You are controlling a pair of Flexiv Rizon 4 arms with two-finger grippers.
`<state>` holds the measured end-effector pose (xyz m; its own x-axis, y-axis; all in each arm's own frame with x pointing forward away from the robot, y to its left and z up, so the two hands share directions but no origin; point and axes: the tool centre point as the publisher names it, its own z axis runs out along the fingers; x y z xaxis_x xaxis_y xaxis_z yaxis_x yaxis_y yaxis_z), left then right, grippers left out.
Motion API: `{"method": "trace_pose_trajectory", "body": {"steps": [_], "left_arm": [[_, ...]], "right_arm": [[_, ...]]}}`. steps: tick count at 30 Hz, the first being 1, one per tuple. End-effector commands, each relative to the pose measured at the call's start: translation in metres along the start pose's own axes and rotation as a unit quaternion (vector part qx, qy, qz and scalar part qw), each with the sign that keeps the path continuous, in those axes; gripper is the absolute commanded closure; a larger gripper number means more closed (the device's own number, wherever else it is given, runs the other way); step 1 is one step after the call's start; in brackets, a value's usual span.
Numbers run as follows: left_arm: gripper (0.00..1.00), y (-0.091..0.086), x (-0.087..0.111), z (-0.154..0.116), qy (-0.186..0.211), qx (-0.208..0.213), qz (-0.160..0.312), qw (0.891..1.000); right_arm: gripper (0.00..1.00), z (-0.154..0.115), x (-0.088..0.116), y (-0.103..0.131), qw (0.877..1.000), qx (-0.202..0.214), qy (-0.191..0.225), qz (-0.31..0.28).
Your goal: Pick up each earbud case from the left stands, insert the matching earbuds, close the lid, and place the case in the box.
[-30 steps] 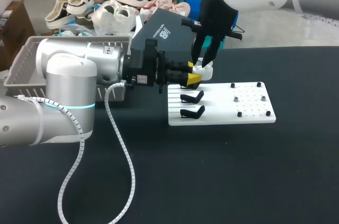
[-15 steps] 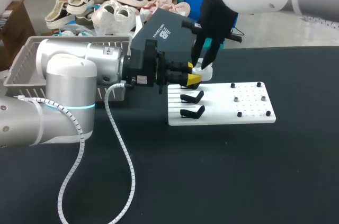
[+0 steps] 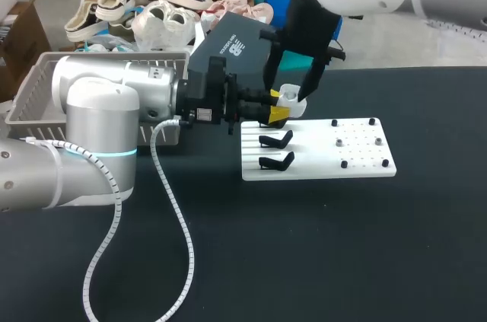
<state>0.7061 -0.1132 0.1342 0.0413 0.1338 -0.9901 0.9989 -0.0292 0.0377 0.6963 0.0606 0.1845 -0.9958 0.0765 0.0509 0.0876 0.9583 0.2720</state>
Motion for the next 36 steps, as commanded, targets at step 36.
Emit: {"method": "trace_pose_trajectory", "body": {"steps": [36], "left_arm": [[1.00,-0.001,-0.001,0.000,-0.001,-0.002,0.001,1.000]], "right_arm": [[0.07,-0.027,0.039,-0.051,0.998,0.027,0.015,0.045]]}}
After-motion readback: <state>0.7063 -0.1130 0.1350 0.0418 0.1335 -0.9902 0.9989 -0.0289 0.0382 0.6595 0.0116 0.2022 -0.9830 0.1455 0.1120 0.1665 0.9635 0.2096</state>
